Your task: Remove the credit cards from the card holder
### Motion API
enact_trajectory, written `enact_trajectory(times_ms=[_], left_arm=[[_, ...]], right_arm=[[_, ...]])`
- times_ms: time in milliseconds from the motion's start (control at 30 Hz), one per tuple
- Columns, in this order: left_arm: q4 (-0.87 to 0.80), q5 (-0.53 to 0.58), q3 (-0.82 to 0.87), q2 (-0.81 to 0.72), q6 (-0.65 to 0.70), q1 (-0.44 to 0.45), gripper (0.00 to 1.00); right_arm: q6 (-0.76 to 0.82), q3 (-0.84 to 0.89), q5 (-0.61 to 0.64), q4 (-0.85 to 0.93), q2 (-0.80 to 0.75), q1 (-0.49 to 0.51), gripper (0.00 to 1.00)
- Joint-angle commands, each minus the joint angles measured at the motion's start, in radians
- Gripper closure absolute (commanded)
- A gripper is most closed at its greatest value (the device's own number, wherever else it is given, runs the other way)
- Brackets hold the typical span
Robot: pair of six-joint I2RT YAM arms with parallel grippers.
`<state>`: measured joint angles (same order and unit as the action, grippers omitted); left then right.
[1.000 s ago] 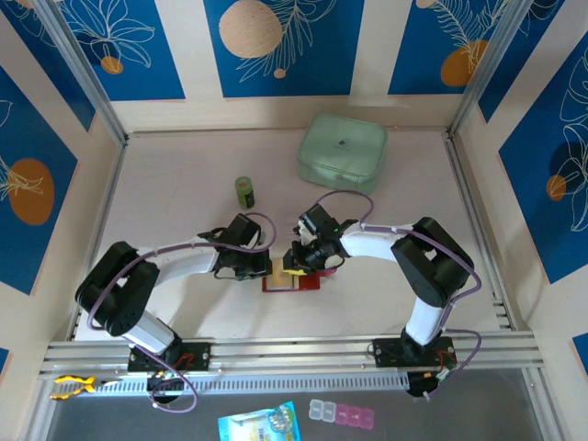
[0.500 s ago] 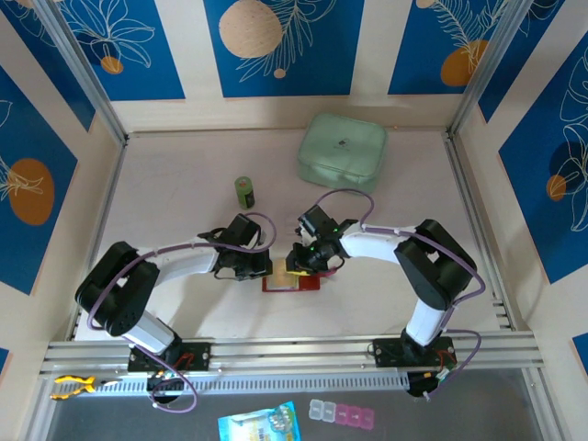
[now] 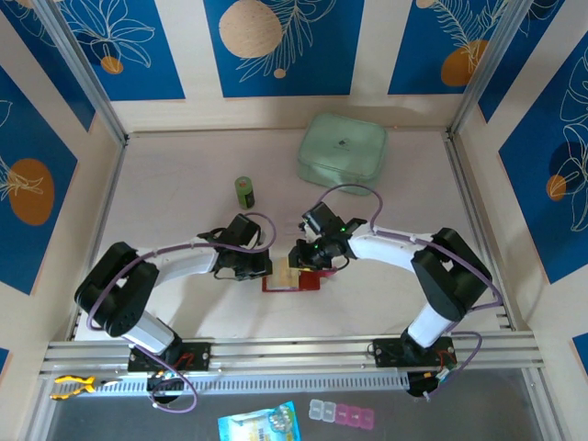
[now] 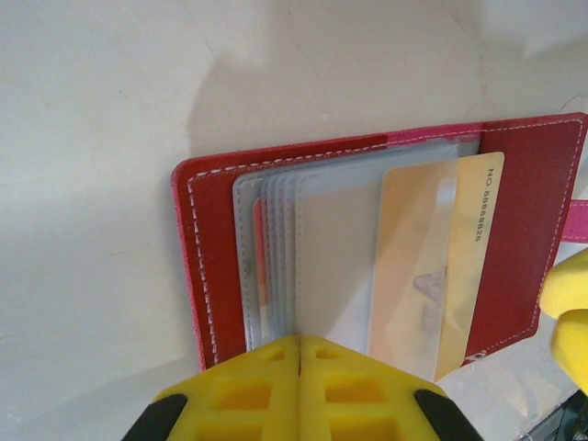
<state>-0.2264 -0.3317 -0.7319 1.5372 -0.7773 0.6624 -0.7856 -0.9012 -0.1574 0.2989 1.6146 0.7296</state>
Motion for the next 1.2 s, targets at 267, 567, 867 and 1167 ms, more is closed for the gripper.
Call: enact_trajectory(times_ms=[267,567,867,1167], left_arm=[[-0.014,-0.046,-0.061,-0.011,-0.005,0.018,0.93],[-0.004,-0.081,-0.096,0.066,0.023,0.024,0.94],[-0.025,-0.067,-0.067,0.099,0.028,0.024,0.94],[-0.047,-0.053,-0.058,0.12,0.03,0.024,0.94]], right_arm=[[-0.016,0.085,-0.076,-0.057,-0.024,-0.037,0.72],[-0.035,0.109,-0.121,-0.122,0.032,-0.056,0.73],[-0.043,0.123,-0.207,-0.206,0.08,-0.076,0.76],[-0.068,0.147,-0.252,-0.276,0.086,-0.086,0.79]])
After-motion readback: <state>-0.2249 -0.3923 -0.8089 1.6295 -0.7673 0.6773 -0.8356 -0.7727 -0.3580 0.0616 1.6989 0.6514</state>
